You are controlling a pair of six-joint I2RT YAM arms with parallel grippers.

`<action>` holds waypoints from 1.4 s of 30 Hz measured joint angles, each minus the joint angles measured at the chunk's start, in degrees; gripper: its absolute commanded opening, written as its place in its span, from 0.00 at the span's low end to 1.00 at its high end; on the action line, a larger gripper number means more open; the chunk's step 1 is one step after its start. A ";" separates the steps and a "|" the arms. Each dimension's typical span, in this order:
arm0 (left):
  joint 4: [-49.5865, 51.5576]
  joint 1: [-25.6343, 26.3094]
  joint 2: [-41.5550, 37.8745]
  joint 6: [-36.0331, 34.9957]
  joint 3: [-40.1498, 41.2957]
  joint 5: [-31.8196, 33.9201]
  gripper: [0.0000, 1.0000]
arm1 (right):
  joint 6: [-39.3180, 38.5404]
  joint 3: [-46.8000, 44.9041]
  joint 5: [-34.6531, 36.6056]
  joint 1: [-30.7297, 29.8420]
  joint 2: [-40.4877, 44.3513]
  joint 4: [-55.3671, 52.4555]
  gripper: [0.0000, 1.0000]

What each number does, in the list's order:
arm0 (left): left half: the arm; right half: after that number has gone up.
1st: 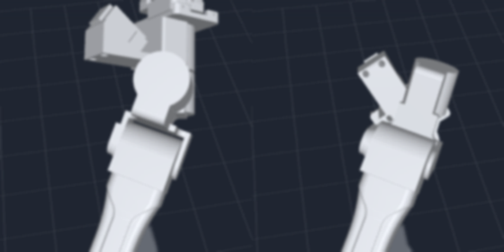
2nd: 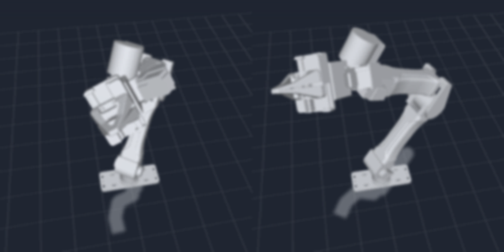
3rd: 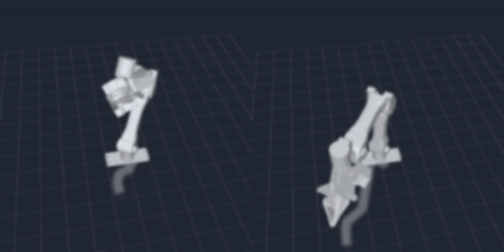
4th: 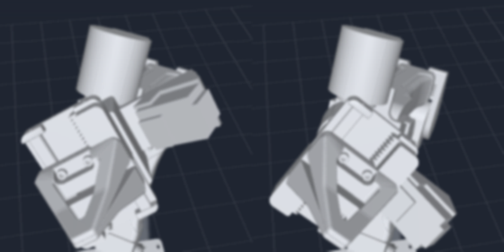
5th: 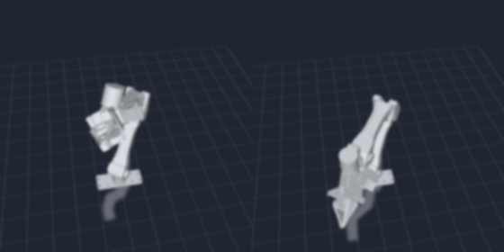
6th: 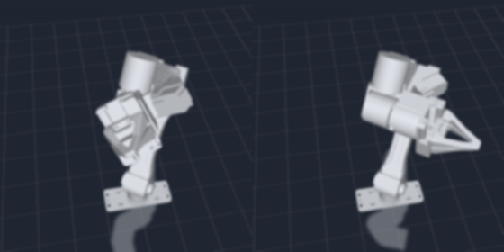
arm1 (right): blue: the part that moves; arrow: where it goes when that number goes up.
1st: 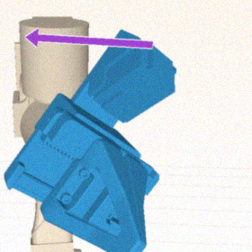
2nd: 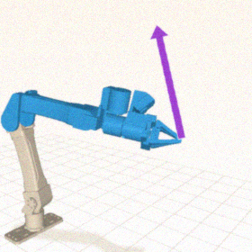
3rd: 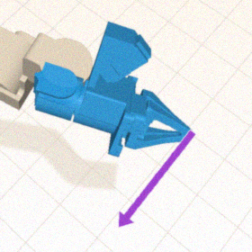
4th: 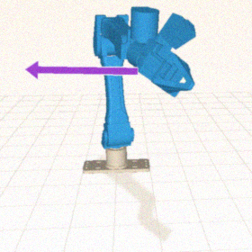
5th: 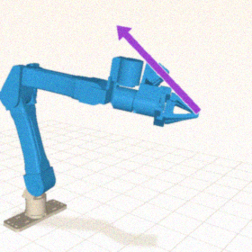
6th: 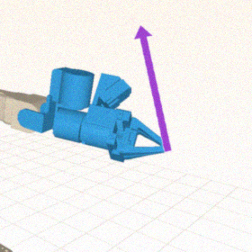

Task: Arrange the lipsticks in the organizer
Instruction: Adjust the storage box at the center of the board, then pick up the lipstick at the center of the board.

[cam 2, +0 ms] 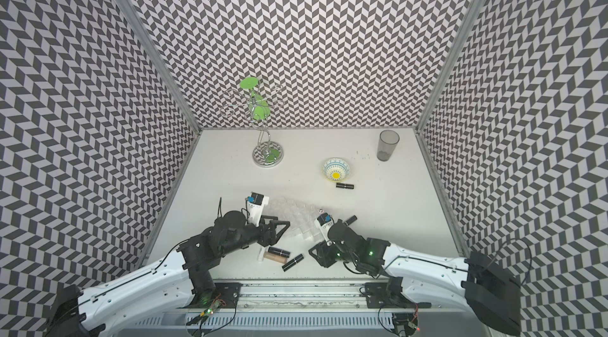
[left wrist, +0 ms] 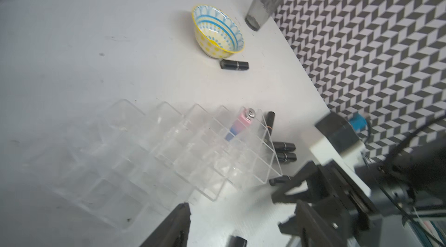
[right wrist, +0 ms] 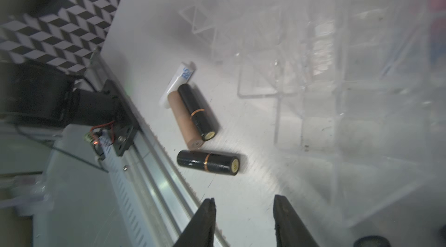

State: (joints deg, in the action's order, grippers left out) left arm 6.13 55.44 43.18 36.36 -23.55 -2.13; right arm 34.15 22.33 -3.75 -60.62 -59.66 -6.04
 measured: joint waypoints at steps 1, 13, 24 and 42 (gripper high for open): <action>-0.02 2.12 0.02 0.72 0.68 0.09 0.71 | -0.02 0.74 1.73 0.04 -0.46 -0.13 0.46; 2.34 21.84 11.80 6.62 3.65 8.90 0.72 | -3.26 6.10 10.40 2.54 -8.13 -1.42 0.45; 4.63 27.71 22.14 8.98 -1.68 15.02 0.67 | -7.74 3.26 6.95 3.43 -2.45 0.92 0.43; 13.25 29.90 34.29 11.45 -10.12 23.28 0.56 | -8.07 -2.80 7.13 3.43 9.62 3.17 0.43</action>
State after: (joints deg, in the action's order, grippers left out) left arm 19.38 85.34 77.47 47.81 -33.67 21.15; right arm 26.09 19.53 3.38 -57.19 -50.04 -2.87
